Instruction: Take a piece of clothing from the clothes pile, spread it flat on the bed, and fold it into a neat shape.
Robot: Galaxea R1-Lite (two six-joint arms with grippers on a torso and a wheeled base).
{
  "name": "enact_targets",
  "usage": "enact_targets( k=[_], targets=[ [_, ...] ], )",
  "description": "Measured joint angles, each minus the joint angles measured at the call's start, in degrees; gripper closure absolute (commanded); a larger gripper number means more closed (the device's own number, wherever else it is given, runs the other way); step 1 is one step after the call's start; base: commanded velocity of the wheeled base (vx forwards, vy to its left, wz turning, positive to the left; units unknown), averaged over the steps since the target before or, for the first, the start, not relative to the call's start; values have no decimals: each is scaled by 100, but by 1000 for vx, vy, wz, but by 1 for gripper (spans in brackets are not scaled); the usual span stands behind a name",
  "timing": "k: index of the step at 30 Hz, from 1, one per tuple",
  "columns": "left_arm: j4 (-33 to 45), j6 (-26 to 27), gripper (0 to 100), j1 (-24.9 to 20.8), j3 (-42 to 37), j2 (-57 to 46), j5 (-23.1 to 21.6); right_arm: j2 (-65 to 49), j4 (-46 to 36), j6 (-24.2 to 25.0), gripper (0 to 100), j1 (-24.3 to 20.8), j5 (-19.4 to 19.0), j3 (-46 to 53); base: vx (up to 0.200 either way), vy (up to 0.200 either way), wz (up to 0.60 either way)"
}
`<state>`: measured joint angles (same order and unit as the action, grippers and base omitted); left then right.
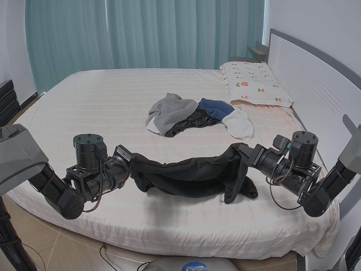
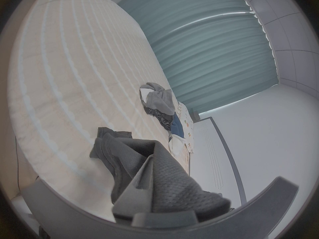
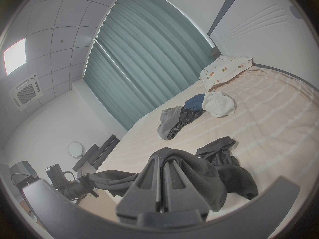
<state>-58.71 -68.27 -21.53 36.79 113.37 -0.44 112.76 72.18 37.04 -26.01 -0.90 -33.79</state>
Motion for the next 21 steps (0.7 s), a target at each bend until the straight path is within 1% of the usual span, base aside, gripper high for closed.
enact_targets(
  k=[7,13,21],
  targets=[
    [-24,44,100,39,-22,-44,12,-28,0,-4,100,122,-2,-40,0,200,0],
    [-35,55,100,128,41,-72,17,-67,93,-15,100,345,-18,-116,0,200,0],
    [-38,89,100,249,66,-105,22,-46,218,5,100,386,-22,-156,0,200,0]
  ],
)
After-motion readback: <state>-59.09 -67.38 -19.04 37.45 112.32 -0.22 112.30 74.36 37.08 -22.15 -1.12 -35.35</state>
